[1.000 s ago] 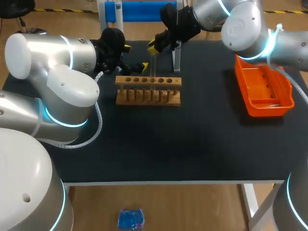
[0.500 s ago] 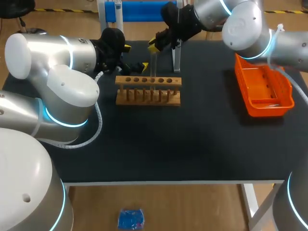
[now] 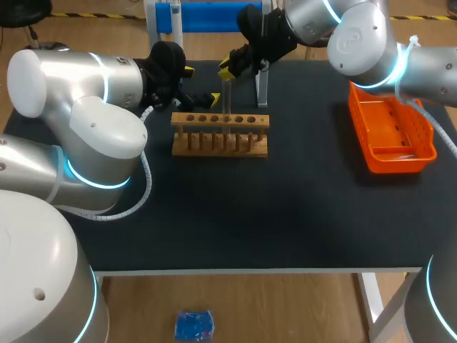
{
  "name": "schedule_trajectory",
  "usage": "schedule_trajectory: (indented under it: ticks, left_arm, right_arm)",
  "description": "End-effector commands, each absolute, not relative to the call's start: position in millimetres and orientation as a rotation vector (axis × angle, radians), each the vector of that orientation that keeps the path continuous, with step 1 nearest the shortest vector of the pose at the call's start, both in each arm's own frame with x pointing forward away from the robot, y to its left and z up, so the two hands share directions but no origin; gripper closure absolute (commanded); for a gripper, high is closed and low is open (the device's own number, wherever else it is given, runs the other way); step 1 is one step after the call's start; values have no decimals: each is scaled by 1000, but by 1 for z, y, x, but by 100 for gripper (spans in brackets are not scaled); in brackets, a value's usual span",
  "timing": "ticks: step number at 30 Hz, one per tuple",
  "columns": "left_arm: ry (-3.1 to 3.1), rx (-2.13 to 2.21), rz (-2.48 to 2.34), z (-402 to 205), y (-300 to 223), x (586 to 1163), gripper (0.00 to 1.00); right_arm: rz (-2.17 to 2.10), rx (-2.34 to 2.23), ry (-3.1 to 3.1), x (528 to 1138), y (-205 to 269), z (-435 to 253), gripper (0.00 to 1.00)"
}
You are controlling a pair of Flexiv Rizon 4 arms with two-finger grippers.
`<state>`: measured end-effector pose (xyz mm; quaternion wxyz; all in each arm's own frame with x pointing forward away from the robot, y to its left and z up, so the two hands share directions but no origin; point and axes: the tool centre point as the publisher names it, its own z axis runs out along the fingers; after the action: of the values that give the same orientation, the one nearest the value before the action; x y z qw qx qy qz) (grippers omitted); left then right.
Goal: Invert the test tube, pick up the pipette, mount the tip to pipette, aspirate from beaker and dispense into the tube, eject the tip, return the pipette, and cap with the stopper.
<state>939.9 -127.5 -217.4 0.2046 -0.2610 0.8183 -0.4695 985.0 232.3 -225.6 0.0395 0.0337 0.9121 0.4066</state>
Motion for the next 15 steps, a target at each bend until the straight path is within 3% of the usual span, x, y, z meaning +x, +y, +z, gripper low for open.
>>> schedule_trajectory:
  ticks: [1, 15]
  left_arm:
    - [2289, -729, -1306, -216, -127, 940, 0]
    - [2289, -729, -1306, -216, -127, 940, 0]
  right_arm:
    - [1237, 105, 2804, 987, 231, -229, 100]
    - [1264, 96, 2781, 987, 232, -217, 100]
